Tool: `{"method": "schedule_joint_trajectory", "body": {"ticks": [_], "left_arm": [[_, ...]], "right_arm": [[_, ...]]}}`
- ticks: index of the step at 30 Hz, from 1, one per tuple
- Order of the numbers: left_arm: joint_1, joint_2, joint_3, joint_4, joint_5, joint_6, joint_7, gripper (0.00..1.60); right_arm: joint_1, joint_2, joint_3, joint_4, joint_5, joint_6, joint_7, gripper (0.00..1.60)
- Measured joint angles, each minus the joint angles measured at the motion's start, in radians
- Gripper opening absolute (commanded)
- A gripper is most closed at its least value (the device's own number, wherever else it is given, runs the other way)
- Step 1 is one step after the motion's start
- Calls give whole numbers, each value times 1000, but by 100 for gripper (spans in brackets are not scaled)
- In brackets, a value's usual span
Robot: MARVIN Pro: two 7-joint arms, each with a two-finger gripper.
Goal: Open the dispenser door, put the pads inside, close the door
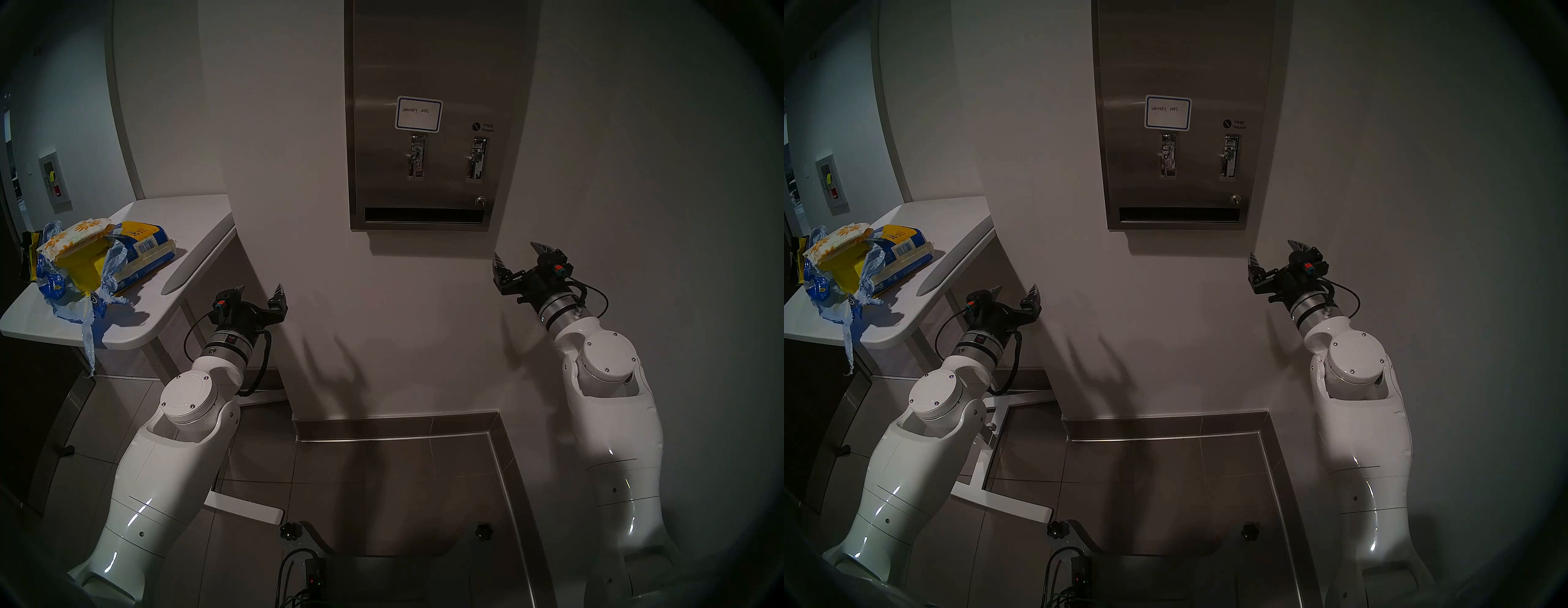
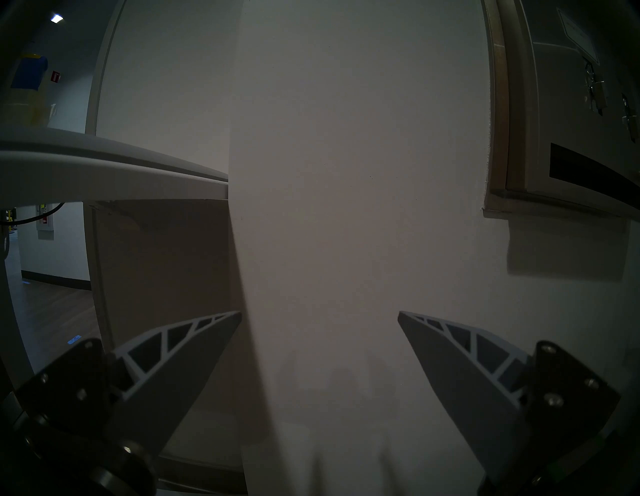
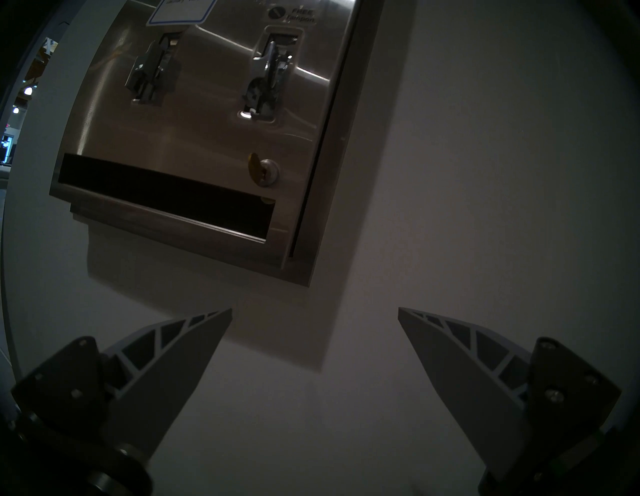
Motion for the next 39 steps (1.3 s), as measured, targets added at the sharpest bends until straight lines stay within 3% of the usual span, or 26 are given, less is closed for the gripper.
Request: {"method": "schedule_joint_trajectory", "body": {"ticks": [23, 33, 39], "left_arm": [[1, 0, 0, 1, 0, 2, 0, 160], [1, 0, 0, 1, 0, 2, 0, 160], [1, 0, 0, 1, 0, 2, 0, 160]], "right_arm": [[143, 2, -73, 59, -44, 0, -11, 160], [181, -20, -132, 55, -65, 1, -10, 160], [192, -25, -149, 47, -75, 2, -10, 147]]}}
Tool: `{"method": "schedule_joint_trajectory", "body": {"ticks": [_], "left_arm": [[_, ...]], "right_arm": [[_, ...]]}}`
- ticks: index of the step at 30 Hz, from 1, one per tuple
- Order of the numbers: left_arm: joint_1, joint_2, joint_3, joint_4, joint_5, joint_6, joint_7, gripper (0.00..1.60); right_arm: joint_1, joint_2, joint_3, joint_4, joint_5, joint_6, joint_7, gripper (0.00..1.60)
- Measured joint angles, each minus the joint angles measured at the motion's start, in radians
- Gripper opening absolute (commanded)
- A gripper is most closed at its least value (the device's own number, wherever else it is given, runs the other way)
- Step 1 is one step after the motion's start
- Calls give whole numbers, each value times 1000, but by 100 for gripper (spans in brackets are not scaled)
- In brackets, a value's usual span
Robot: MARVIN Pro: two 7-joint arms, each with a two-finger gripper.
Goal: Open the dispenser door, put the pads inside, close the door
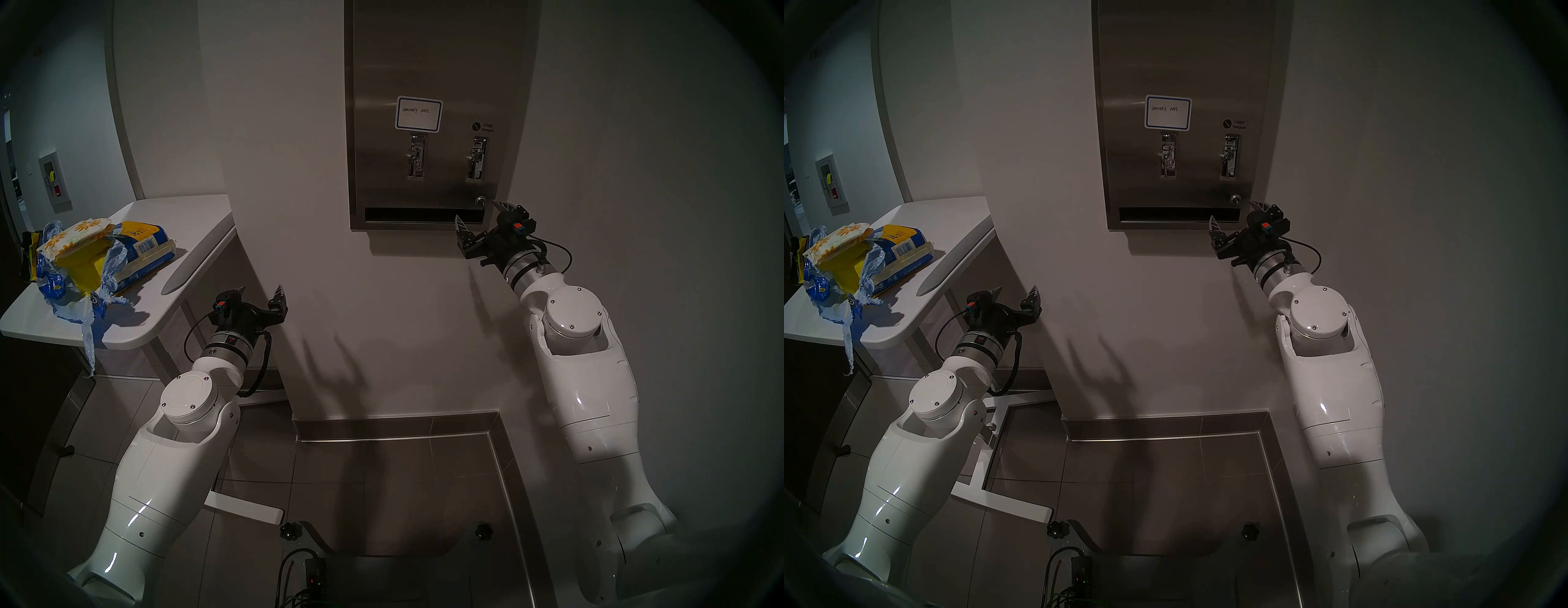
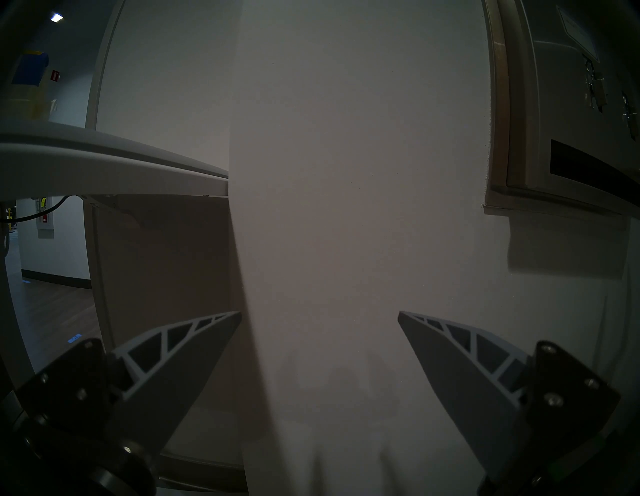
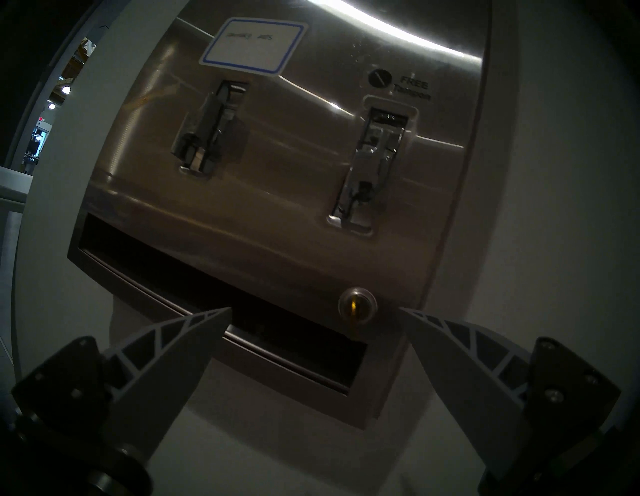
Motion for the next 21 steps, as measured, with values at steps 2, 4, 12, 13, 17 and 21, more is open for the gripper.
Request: {"method": "schedule_joint_trajectory", "body": {"ticks": [2, 4, 12, 13, 17, 21], "left_arm": [[0, 0, 0, 0, 0, 0, 0, 160], [0, 0, 0, 0, 0, 0, 0, 160], [0, 0, 0, 0, 0, 0, 0, 160], [0, 0, 0, 0, 0, 0, 0, 160], [0, 0, 0, 0, 0, 0, 0, 160], [0, 0, 0, 0, 0, 0, 0, 160]], "right_arm": [[2, -1, -2, -3, -4, 0, 0, 139], [4, -2, 0, -8, -8, 1, -1, 132], [6, -3, 11, -19, -16, 4, -4, 96], [6, -4, 12, -21, -17, 5, -5, 95], [6, -8, 15, -23, -20, 6, -8, 82], [6, -13, 18, -26, -23, 6, -11, 78]]}}
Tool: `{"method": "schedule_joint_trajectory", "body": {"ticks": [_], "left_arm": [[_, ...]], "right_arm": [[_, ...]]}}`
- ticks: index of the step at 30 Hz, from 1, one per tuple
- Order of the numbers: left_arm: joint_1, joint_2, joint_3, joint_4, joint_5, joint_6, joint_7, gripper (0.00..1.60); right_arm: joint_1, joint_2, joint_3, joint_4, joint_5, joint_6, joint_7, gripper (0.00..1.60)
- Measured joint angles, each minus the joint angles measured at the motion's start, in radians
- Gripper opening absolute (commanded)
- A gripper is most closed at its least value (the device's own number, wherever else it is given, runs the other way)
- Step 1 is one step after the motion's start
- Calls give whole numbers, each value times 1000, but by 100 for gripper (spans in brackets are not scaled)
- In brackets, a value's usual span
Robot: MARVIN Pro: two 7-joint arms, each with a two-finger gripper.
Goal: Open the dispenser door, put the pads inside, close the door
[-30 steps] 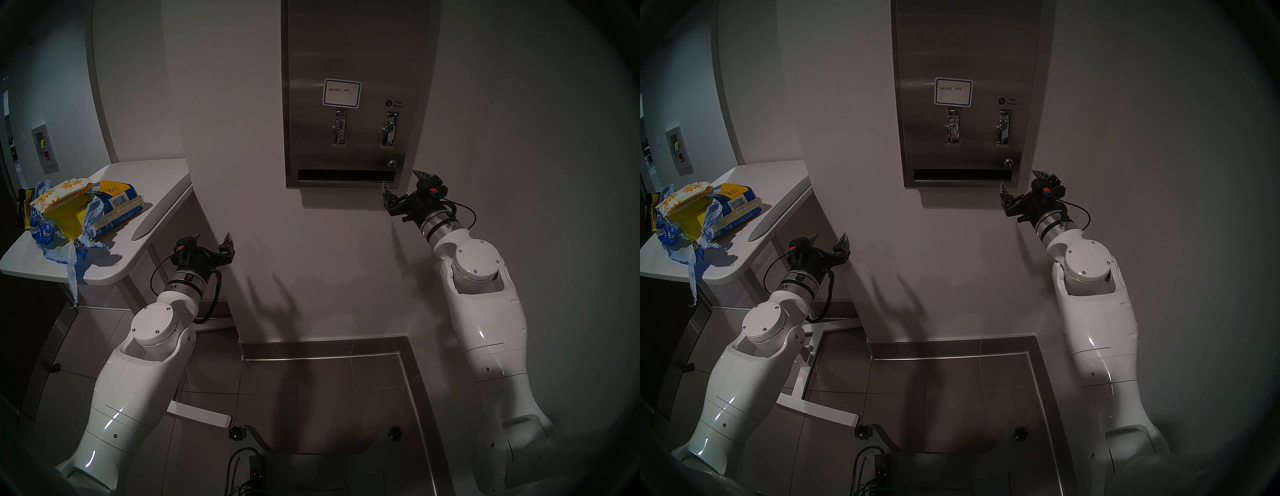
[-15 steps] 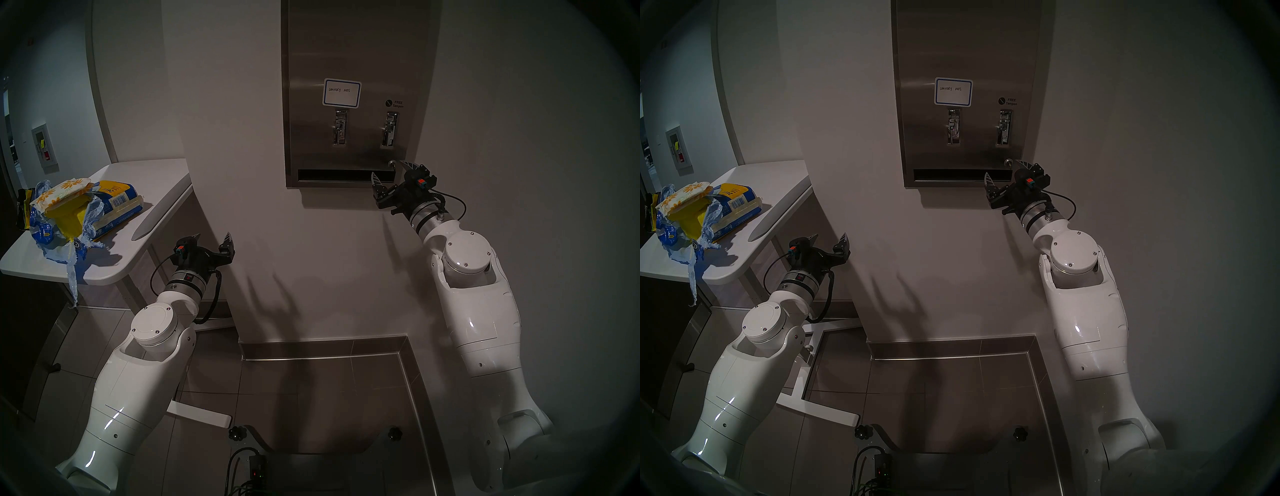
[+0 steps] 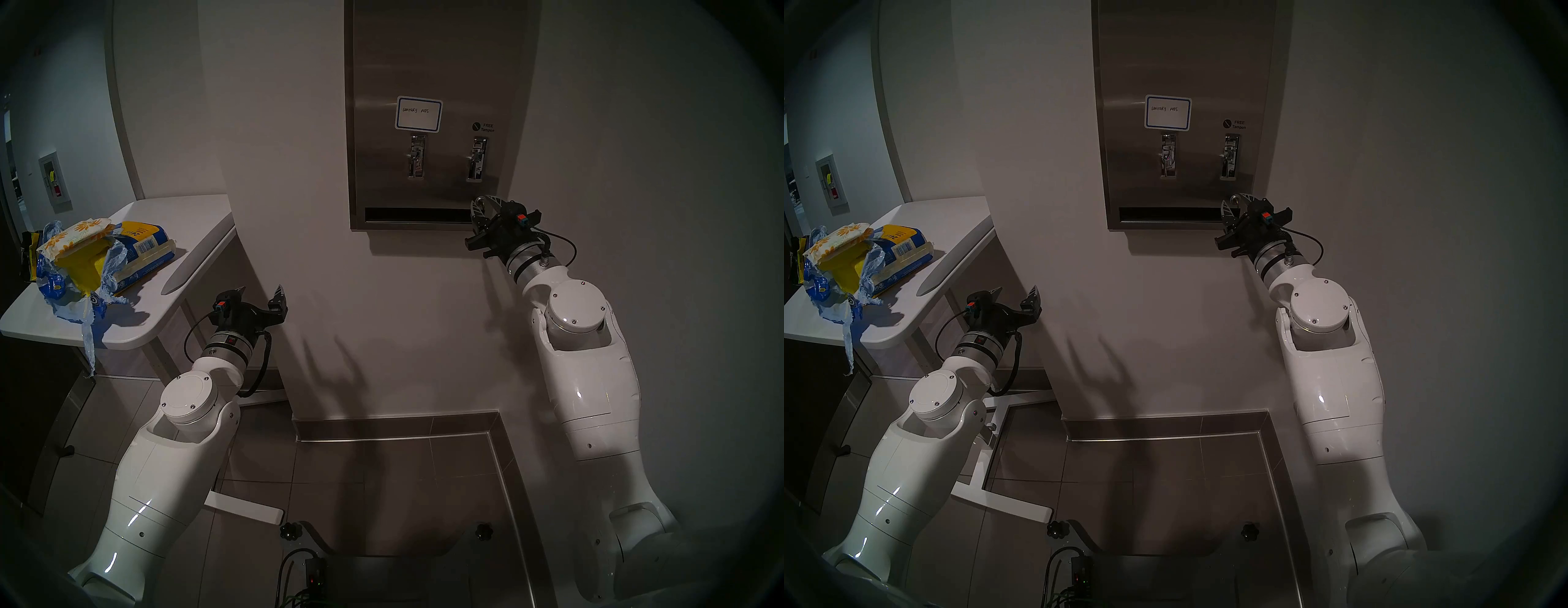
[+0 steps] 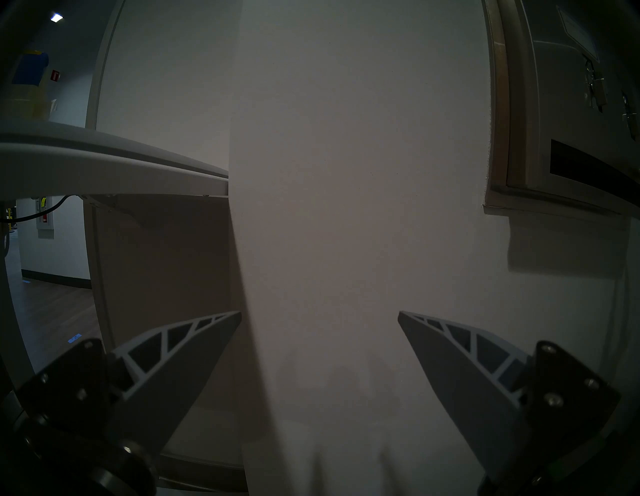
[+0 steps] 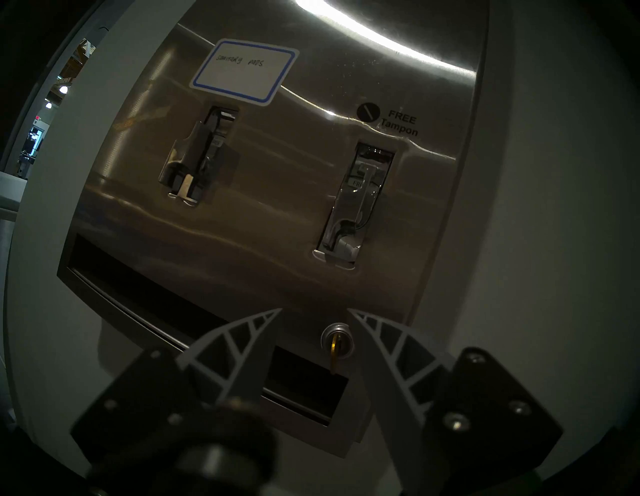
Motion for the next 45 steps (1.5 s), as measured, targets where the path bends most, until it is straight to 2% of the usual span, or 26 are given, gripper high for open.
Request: {"method": "schedule_joint_trajectory", "body": {"ticks": [23, 35, 38, 45], "left_arm": [[0, 0, 0, 0, 0, 0, 0, 160], [0, 0, 0, 0, 0, 0, 0, 160], [0, 0, 0, 0, 0, 0, 0, 160], [0, 0, 0, 0, 0, 0, 0, 160]], "right_arm": [[-4, -45, 6, 10, -4, 0, -41, 76], [6, -77, 7, 50, -12, -2, -80, 59], [11, -84, 8, 61, -13, -3, -88, 50], [26, -91, 12, 85, -14, -8, -98, 47]]}}
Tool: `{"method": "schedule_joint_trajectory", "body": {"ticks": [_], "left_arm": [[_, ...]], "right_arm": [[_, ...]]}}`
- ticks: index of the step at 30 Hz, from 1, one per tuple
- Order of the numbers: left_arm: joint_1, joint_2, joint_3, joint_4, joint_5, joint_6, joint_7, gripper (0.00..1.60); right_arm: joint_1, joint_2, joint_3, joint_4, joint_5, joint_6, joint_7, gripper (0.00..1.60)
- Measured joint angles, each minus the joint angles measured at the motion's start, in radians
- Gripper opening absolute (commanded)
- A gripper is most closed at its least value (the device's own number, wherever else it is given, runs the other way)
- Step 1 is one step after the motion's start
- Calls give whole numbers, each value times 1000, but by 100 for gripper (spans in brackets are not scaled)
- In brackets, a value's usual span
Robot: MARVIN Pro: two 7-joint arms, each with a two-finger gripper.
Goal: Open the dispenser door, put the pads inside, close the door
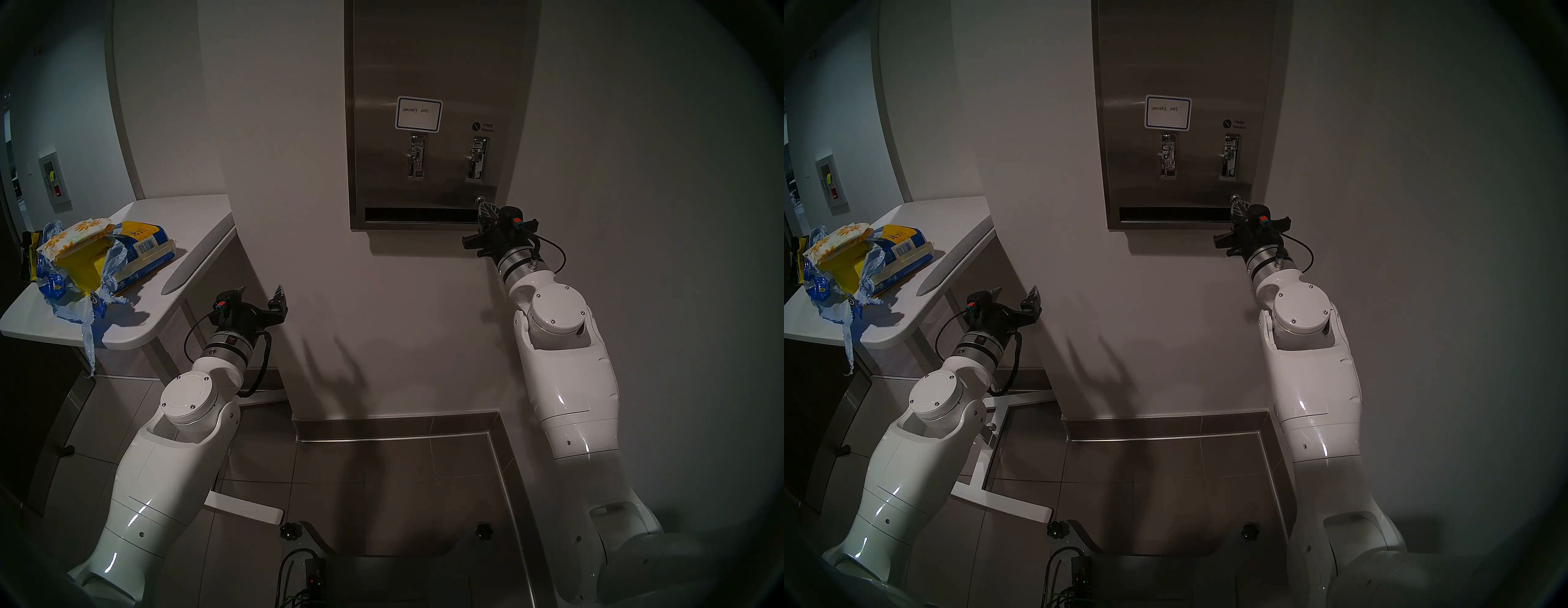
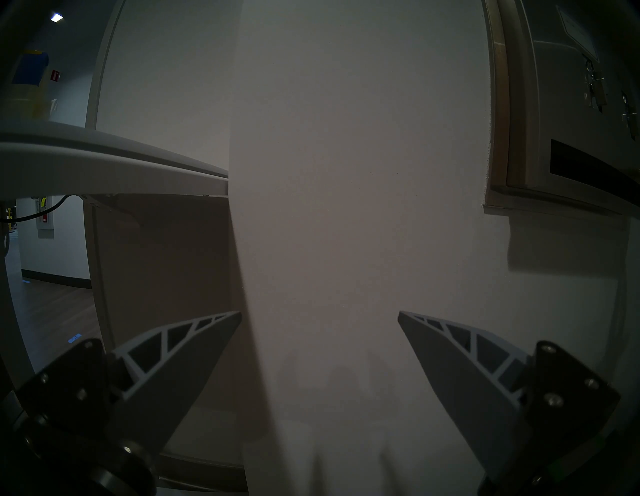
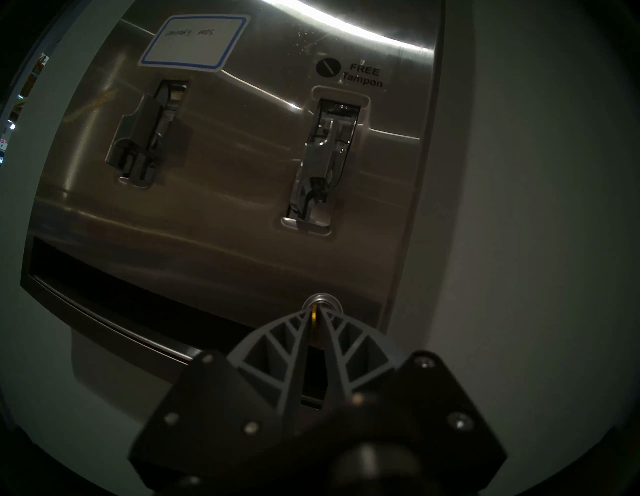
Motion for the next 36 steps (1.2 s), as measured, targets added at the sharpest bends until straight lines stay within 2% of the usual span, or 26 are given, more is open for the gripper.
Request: {"method": "schedule_joint_trajectory", "body": {"ticks": [2, 5, 10, 15, 26, 36], "left_arm": [[0, 0, 0, 0, 0, 0, 0, 160], [0, 0, 0, 0, 0, 0, 0, 160], [0, 0, 0, 0, 0, 0, 0, 160], [0, 0, 0, 0, 0, 0, 0, 160], [0, 0, 0, 0, 0, 0, 0, 160], [0, 0, 0, 0, 0, 0, 0, 160]], "right_arm": [[4, -1, 1, 7, 0, -2, -1, 43], [10, -3, 3, 18, 0, -4, -1, 26], [20, -4, 4, 35, 1, -11, 0, 18], [28, -5, 5, 48, 4, -18, 2, 1], [29, 0, 10, 49, 12, -23, 15, 0], [-6, 3, 15, 1, 17, -11, 22, 0]]}}
